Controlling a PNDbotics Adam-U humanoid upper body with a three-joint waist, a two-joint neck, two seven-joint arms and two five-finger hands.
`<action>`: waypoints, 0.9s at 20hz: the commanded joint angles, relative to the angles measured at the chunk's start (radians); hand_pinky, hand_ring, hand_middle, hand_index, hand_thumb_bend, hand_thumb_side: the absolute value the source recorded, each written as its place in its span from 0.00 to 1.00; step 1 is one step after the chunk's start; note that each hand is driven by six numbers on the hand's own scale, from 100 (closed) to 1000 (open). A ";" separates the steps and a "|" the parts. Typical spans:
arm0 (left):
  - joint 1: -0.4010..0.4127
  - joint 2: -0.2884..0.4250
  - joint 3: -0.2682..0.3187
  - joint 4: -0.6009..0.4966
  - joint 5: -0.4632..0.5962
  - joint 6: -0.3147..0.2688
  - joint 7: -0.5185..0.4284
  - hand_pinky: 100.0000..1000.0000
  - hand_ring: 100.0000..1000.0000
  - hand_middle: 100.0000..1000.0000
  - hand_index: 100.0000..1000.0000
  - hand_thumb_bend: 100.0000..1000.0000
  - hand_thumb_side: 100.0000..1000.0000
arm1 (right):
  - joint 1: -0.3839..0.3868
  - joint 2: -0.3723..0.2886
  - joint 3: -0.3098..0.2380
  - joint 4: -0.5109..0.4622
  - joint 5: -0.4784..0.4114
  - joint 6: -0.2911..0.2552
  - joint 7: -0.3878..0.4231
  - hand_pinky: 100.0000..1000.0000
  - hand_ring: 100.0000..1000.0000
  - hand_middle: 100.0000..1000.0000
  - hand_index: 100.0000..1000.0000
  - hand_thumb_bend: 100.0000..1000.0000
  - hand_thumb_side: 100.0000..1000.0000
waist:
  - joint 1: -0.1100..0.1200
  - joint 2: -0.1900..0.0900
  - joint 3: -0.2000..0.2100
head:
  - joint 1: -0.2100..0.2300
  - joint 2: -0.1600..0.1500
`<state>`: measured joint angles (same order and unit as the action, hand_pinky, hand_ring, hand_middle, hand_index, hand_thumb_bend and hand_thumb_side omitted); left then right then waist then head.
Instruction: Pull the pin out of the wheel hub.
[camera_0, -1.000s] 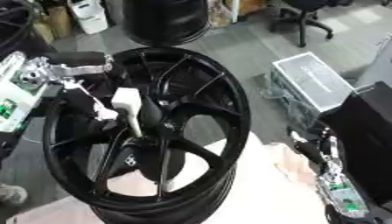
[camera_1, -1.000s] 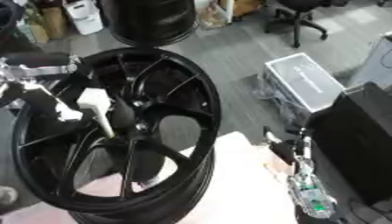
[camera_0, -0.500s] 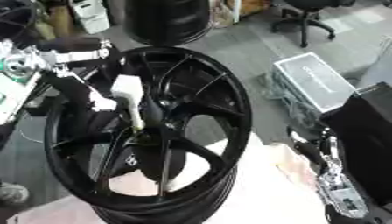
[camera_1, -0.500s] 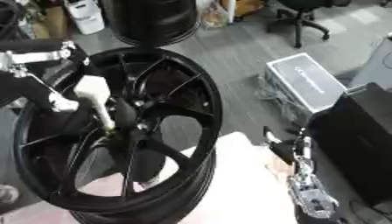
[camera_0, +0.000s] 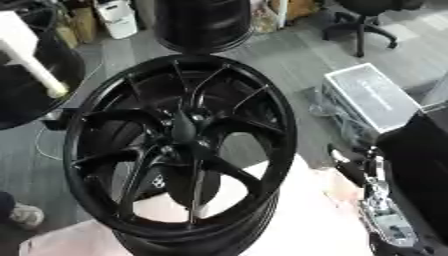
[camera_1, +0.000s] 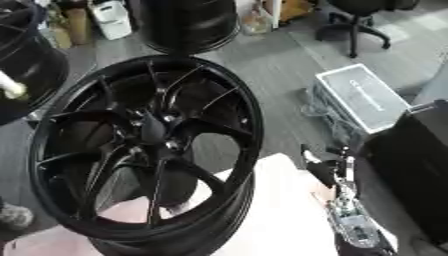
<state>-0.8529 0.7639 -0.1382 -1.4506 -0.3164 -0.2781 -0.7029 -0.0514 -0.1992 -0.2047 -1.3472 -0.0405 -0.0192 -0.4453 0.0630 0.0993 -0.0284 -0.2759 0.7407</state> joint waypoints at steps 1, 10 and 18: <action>0.067 0.072 0.069 0.056 -0.068 0.046 0.049 0.73 0.52 0.46 0.54 0.20 0.31 | -0.006 -0.020 -0.010 -0.009 -0.006 -0.004 -0.008 0.49 0.45 0.66 0.85 0.40 0.12 | -0.004 -0.007 0.008 | -0.005 -0.013; 0.283 -0.061 0.116 0.412 -0.461 0.107 0.219 0.77 0.73 0.89 0.92 0.71 0.70 | -0.014 -0.007 -0.009 -0.008 -0.007 -0.006 -0.006 0.49 0.45 0.66 0.85 0.40 0.12 | -0.019 0.001 0.006 | -0.003 -0.014; 0.444 -0.177 0.271 0.156 -0.105 0.164 0.465 0.62 0.60 0.73 0.79 0.46 0.80 | -0.013 0.005 -0.015 -0.008 -0.012 -0.006 -0.011 0.49 0.45 0.66 0.85 0.40 0.12 | -0.030 0.004 0.017 | -0.009 -0.012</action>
<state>-0.4003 0.5803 0.0960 -1.2209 -0.4994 -0.1228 -0.2761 -0.0571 -0.1863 -0.2121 -1.3471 -0.0493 -0.0229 -0.4536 0.0328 0.1110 -0.0115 -0.2805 0.7361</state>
